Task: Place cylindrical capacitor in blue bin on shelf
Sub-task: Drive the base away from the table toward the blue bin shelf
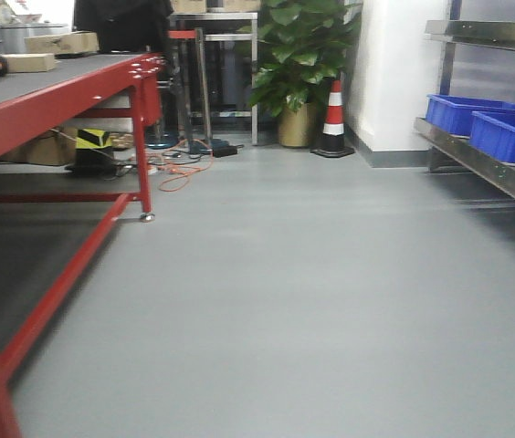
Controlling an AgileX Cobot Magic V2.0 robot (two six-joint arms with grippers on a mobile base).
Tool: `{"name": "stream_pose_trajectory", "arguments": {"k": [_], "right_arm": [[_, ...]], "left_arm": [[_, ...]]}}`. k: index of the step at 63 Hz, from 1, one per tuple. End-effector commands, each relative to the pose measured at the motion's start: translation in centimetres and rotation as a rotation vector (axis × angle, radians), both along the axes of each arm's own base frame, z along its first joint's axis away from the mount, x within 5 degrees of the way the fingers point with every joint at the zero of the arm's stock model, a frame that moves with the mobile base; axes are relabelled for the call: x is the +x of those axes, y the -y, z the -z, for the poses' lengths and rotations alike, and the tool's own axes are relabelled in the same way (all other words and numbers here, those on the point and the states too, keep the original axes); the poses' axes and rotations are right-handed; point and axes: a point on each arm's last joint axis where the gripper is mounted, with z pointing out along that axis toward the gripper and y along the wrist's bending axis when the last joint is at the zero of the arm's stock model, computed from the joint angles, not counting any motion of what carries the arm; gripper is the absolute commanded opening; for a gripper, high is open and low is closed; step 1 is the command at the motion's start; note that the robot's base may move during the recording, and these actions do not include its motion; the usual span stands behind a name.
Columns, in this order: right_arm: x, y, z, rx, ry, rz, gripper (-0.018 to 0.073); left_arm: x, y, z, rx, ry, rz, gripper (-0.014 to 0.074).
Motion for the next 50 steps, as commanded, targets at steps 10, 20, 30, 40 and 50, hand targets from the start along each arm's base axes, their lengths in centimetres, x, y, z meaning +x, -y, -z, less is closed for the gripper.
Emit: {"name": "stream_pose_trajectory", "arguments": {"k": [10, 20, 30, 40, 50], "right_arm": [[-0.05, 0.04, -0.52, 0.001, 0.042, 0.002, -0.0162], [-0.05, 0.04, -0.52, 0.001, 0.042, 0.002, -0.0162], [-0.05, 0.04, -0.52, 0.001, 0.042, 0.002, -0.0162], [-0.05, 0.04, -0.52, 0.001, 0.042, 0.002, -0.0162], [-0.05, 0.04, -0.52, 0.001, 0.042, 0.002, -0.0162]], "left_arm": [[-0.04, 0.00, -0.39, -0.009, 0.026, -0.002, -0.0111], [-0.04, 0.00, -0.39, -0.009, 0.026, -0.002, -0.0111], [-0.04, 0.00, -0.39, -0.009, 0.026, -0.002, -0.0111], [-0.04, 0.00, -0.39, -0.009, 0.026, -0.002, -0.0111], [-0.04, 0.00, -0.39, -0.009, 0.026, -0.002, -0.0111]]}}
